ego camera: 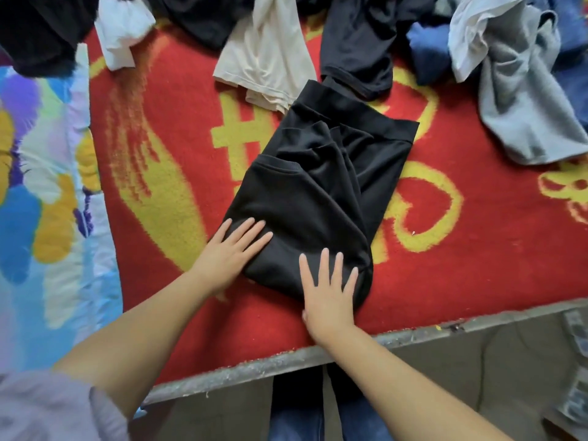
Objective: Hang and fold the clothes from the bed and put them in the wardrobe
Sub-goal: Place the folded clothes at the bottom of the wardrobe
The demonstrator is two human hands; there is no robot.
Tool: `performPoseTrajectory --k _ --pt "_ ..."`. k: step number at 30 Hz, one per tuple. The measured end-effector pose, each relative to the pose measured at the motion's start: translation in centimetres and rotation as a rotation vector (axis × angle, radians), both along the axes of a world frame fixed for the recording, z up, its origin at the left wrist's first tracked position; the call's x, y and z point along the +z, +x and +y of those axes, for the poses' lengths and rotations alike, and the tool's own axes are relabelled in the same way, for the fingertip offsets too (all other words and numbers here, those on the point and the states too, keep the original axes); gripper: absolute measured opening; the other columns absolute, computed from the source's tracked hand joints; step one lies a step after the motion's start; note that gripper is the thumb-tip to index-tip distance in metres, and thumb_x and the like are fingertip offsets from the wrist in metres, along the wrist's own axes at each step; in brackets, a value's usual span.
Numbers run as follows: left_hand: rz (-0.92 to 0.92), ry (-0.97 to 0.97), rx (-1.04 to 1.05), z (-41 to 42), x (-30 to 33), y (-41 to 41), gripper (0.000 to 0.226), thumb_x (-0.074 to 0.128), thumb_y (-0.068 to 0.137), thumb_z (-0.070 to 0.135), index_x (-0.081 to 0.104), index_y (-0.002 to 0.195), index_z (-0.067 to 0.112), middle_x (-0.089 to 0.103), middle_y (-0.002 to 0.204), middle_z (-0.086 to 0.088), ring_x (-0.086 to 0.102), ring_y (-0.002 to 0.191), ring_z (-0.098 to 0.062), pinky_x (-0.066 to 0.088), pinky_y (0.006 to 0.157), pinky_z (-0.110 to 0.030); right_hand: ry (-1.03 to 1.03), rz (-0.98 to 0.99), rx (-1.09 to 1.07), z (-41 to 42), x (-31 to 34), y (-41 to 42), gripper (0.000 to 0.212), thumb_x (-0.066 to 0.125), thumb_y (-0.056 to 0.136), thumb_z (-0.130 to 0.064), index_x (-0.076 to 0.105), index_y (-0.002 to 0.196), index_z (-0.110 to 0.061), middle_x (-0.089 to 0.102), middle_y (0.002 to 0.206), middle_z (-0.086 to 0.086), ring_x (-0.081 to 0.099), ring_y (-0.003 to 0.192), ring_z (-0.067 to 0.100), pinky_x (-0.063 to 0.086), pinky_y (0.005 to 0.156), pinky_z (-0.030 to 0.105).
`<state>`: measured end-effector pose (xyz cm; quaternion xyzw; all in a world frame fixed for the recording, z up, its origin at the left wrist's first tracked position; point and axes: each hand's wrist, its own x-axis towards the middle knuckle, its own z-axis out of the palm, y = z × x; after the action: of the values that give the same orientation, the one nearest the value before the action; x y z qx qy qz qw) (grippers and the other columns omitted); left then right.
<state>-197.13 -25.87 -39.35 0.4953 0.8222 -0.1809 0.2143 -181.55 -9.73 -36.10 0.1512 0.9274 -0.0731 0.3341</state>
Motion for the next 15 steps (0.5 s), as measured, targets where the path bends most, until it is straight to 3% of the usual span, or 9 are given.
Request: performPoseTrajectory --k 2,5,8,10,12,13,15 --pt "-0.042 0.01 -0.027 1.0 0.1 -0.5 0.071 0.03 0.096 0.01 -0.014 0.151 0.022 -0.01 0.16 -0.008 -0.004 0.148 -0.024 0.0 0.118 -0.039 0.029 -0.048 0.019 1.1 -0.3 -1.2 0.081 0.042 0.097 -0.014 -0.017 0.15 -0.028 -0.018 0.157 0.022 -0.014 0.143 0.047 -0.002 0.111 0.066" --pt "-0.179 -0.065 0.027 2.5 2.4 -0.4 0.072 0.036 0.091 -0.002 0.007 0.153 0.019 0.003 0.161 -0.011 0.008 0.148 -0.024 0.012 0.118 -0.033 -0.074 -0.199 0.108 3.1 1.1 -2.4 0.079 0.042 0.093 -0.006 -0.004 0.153 -0.031 -0.005 0.159 0.019 -0.002 0.144 0.047 0.011 0.113 0.063" --pt "-0.463 -0.21 0.05 4.1 6.5 1.3 0.07 0.039 0.085 -0.002 0.028 0.15 0.022 0.031 0.153 -0.011 0.037 0.137 -0.023 0.035 0.107 -0.03 -0.338 -0.341 0.206 7.0 4.8 -2.4 0.074 0.041 0.089 -0.004 0.016 0.153 -0.032 0.022 0.157 0.012 0.025 0.142 0.036 0.026 0.114 0.044" --pt "-0.733 -0.312 0.102 5.0 9.1 2.6 0.058 0.039 0.078 -0.001 0.055 0.13 0.018 0.065 0.114 -0.012 0.064 0.097 -0.024 0.05 0.08 -0.026 -0.552 -0.435 0.259 9.7 7.4 -1.8 0.059 0.047 0.085 -0.006 0.044 0.141 -0.025 0.05 0.141 0.006 0.047 0.129 0.025 0.037 0.099 0.027" --pt "-1.016 -0.368 0.229 5.7 11.0 2.7 0.033 0.04 0.07 0.004 0.064 0.091 0.015 0.059 0.071 -0.008 0.057 0.06 -0.024 0.048 0.056 -0.032 -0.702 -0.576 0.191 12.1 9.4 -1.4 0.036 0.054 0.079 -0.011 0.06 0.112 -0.023 0.066 0.113 0.002 0.062 0.105 0.022 0.046 0.085 0.029" --pt "-1.101 -0.362 0.313 5.9 11.6 2.1 0.022 0.043 0.067 0.008 0.06 0.076 0.019 0.055 0.064 -0.004 0.052 0.055 -0.021 0.043 0.051 -0.032 -0.738 -0.608 0.13 13.5 9.8 -1.6 0.027 0.057 0.077 -0.014 0.062 0.101 -0.025 0.069 0.103 0.001 0.065 0.097 0.021 0.049 0.082 0.032" --pt "-1.188 -0.249 0.479 6.1 11.9 -0.2 0.014 0.052 0.07 0.01 0.057 0.064 0.022 0.053 0.054 0.009 0.049 0.047 -0.01 0.036 0.047 -0.019 -0.733 -0.523 0.026 16.5 9.5 -2.6 0.012 0.065 0.079 -0.022 0.062 0.088 -0.029 0.069 0.092 -0.006 0.065 0.088 0.013 0.05 0.079 0.03"
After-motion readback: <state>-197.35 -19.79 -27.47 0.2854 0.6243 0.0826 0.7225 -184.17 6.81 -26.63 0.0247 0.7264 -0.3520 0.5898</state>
